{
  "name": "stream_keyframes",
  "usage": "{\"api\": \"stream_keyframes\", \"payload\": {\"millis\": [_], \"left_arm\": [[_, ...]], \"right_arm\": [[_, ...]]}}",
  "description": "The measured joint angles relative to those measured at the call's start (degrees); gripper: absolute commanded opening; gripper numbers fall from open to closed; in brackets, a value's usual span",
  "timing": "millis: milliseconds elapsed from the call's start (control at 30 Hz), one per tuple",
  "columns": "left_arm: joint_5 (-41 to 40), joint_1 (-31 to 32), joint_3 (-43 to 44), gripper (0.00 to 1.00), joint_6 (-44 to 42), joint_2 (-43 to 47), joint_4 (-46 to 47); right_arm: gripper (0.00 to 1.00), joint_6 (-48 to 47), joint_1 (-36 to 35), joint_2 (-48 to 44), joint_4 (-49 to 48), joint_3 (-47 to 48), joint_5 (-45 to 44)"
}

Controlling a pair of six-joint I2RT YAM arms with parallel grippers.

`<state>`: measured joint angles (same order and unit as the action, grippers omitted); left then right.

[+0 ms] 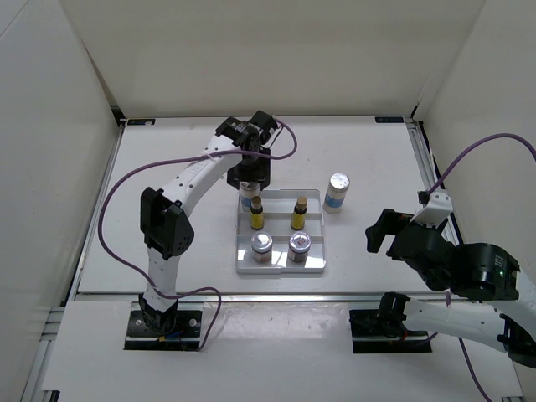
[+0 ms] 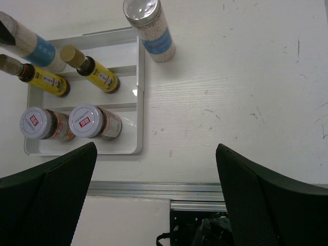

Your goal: Organize the condiment bottles

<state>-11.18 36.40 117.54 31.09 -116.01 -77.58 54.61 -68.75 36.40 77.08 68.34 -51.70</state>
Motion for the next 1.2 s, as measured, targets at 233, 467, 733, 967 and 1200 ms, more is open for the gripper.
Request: {"api": "stream_keyframes", "payload": {"millis": [233,467,733,967,1200], "left_arm": [[-0.3,0.0,4.9,0.76,-0.2,-0.1,0.1],[-0.6,-0.3,5.4,0.85,-0.7,-0.2,0.1],[-4.4,-6.6,0.4,1.0,-3.2,4.1,0.9],[-13.0,-12.5,-18.9,1.0,-6.6,19.0,4.7],[-15.1,-12.0,-35.5,1.0,-7.1,30.8,11.4]], "right_arm": [[1.0,0.0,0.0,0.0,0.0,0.0,0.0],[1.0,0.0,0.0,0.0,0.0,0.0,0.0],[1.0,-0.7,0.0,3.3,0.1,0.0,0.1],[1.0,-4.3,0.9,17.6,0.6,5.1,1.1],[1.0,-16.7,18.2,34.1,-6.4,15.8,11.1]]}}
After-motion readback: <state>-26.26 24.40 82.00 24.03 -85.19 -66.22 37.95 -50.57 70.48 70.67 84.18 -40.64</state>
